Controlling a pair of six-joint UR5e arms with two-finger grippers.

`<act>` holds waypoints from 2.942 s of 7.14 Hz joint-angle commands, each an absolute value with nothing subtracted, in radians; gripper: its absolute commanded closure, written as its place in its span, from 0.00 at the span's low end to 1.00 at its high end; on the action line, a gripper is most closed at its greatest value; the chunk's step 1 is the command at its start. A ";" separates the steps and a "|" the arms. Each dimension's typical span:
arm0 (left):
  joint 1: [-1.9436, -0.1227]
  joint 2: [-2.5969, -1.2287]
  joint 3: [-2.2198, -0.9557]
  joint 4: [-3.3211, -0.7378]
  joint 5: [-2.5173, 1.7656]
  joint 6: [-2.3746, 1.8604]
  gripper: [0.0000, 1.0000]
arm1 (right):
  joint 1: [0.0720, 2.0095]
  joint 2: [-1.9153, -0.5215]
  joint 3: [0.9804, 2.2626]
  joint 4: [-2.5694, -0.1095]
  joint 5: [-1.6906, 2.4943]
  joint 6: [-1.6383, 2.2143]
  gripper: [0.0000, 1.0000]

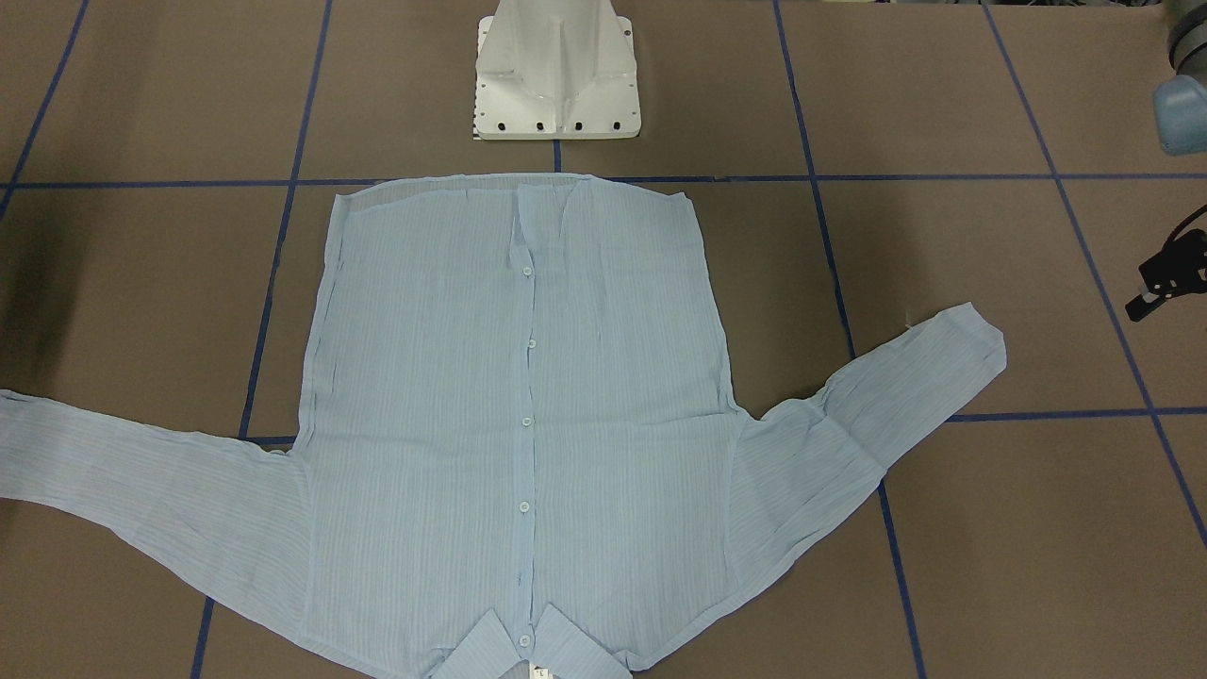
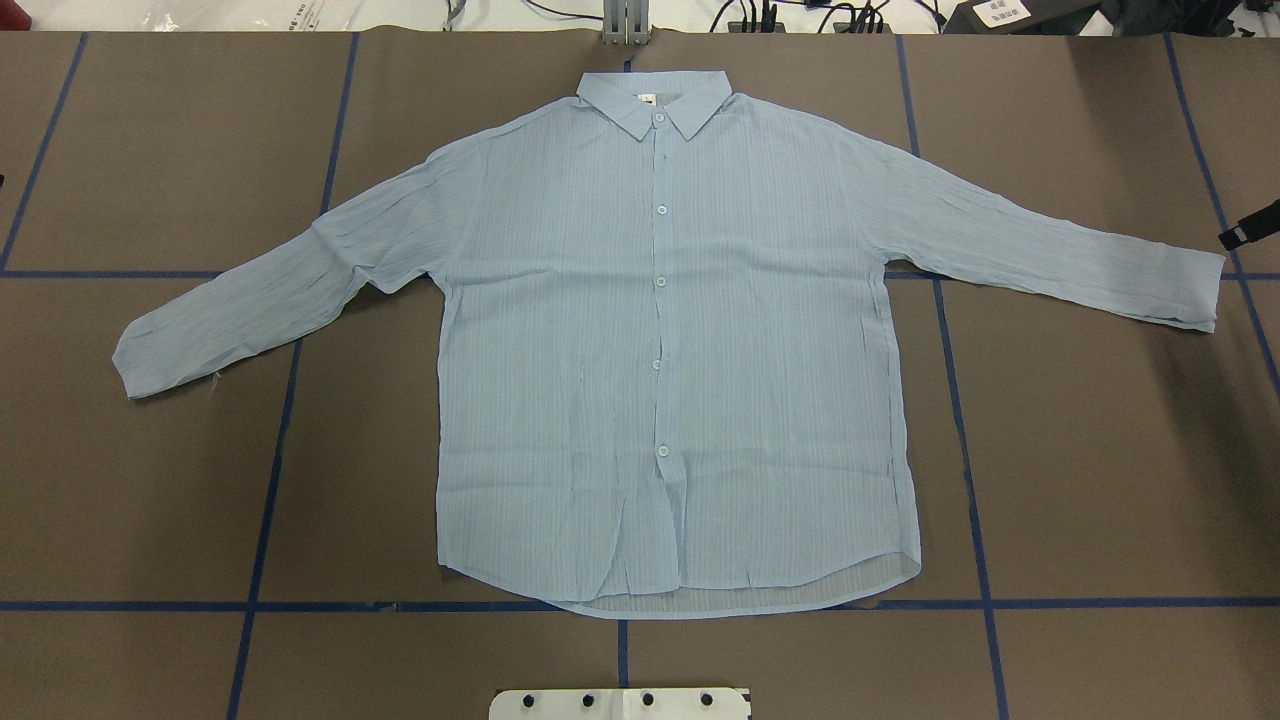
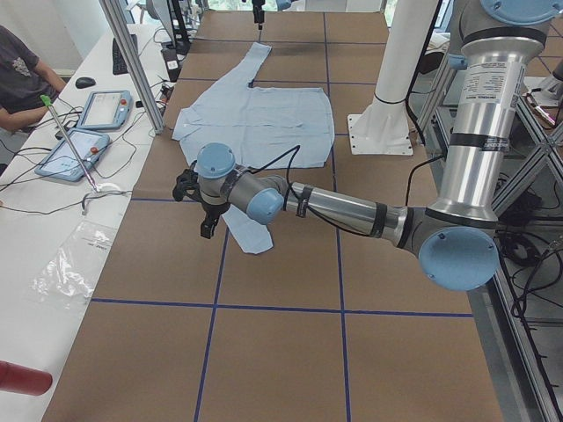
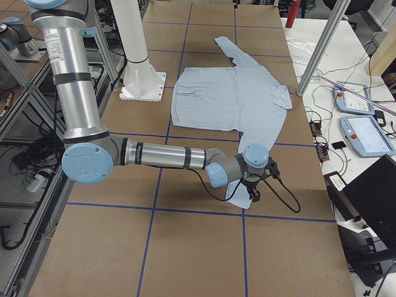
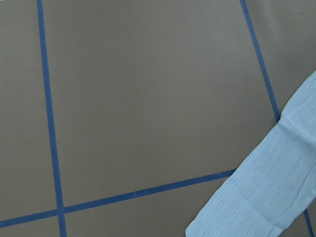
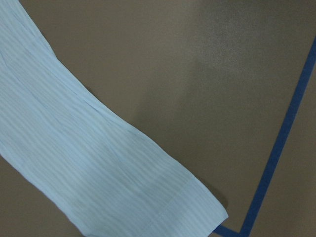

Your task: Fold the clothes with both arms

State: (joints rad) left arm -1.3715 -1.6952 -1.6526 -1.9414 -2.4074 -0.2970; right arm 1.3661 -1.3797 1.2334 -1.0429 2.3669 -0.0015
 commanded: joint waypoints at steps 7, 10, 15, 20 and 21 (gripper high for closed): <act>-1.370 -1.703 -1.664 -1.945 -2.411 -0.319 0.00 | 1.304 -1.302 1.025 -0.951 2.295 -0.112 0.17; -1.370 -1.706 -1.666 -1.947 -2.418 -0.319 0.00 | 1.287 -1.253 0.961 -0.959 2.296 -0.112 0.19; -1.370 -1.706 -1.666 -1.947 -2.418 -0.319 0.00 | 1.290 -1.272 0.956 -0.959 2.309 -0.115 0.25; -1.368 -1.713 -1.664 -1.945 -2.416 -0.319 0.00 | 1.296 -1.266 0.960 -0.966 2.321 -0.110 1.00; -1.368 -1.713 -1.663 -1.945 -2.416 -0.319 0.00 | 1.311 -1.261 0.966 -0.968 2.339 -0.106 1.00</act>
State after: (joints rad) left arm -1.3686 -1.7119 -1.6641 -1.9453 -2.4166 -0.3191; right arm 1.2982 -1.2663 0.9610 -0.9665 2.3251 -0.1099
